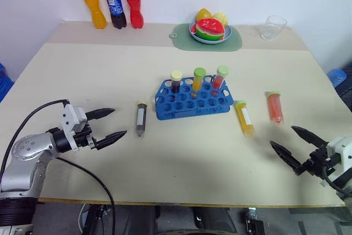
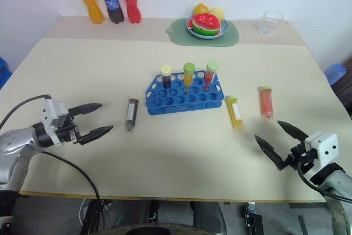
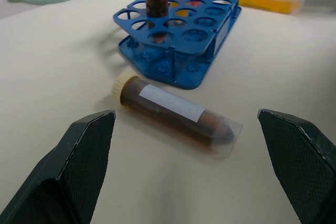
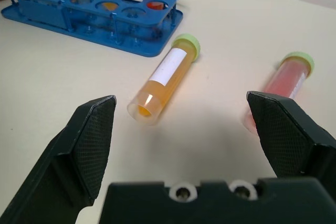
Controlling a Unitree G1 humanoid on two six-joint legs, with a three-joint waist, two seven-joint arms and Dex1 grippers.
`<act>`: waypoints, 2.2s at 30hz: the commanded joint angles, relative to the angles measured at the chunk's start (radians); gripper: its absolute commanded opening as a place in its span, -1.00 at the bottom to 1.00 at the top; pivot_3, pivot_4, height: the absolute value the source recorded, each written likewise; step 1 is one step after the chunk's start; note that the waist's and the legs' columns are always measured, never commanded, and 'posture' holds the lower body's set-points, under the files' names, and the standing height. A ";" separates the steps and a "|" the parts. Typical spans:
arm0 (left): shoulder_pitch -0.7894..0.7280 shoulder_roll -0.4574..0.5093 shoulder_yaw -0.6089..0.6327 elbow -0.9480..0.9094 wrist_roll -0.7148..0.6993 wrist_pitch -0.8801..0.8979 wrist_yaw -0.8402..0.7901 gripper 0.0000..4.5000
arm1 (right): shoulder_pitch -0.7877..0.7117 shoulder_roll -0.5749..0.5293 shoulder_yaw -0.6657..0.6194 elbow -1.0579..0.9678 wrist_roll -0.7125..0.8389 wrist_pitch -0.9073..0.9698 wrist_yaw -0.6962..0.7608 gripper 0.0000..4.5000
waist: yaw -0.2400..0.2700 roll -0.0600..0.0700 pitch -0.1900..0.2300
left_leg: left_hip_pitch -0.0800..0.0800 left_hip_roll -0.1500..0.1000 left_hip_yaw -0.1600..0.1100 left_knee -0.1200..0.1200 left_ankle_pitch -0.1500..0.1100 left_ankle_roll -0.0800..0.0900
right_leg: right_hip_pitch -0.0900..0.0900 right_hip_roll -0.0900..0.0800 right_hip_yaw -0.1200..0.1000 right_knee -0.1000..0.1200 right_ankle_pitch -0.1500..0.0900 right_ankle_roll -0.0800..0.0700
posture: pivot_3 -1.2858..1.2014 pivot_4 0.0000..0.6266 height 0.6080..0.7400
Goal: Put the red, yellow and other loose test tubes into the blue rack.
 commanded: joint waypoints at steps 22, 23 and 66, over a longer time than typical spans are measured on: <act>-0.066 -0.023 -0.050 -0.059 0.041 -0.051 -0.069 0.99 | -0.459 -0.142 0.069 -0.054 -0.026 0.464 -0.251 0.97 | 0.001 0.001 0.001 | -0.001 -0.001 0.000 0.000 0.000 0.000 | -0.001 0.000 0.000 -0.001 0.000 0.000 | 0.03 -0.52 1.00; -0.076 -0.023 -0.060 -0.064 0.039 -0.053 -0.079 0.99 | -0.495 -0.157 0.078 -0.015 -0.022 0.507 -0.253 0.97 | 0.002 0.001 0.001 | -0.001 -0.001 0.000 0.000 0.000 0.000 | -0.001 0.000 0.000 -0.001 0.000 0.000 | 0.03 -0.52 1.00; -0.063 -0.063 -0.100 -0.215 0.003 0.029 -0.035 1.00 | -1.165 -0.201 0.372 0.689 -0.274 0.527 0.259 -0.67 | 0.000 0.007 0.004 | -0.016 -0.002 0.003 0.003 0.000 0.001 | -0.020 0.005 0.000 0.011 0.003 0.004 | 0.03 -0.52 1.00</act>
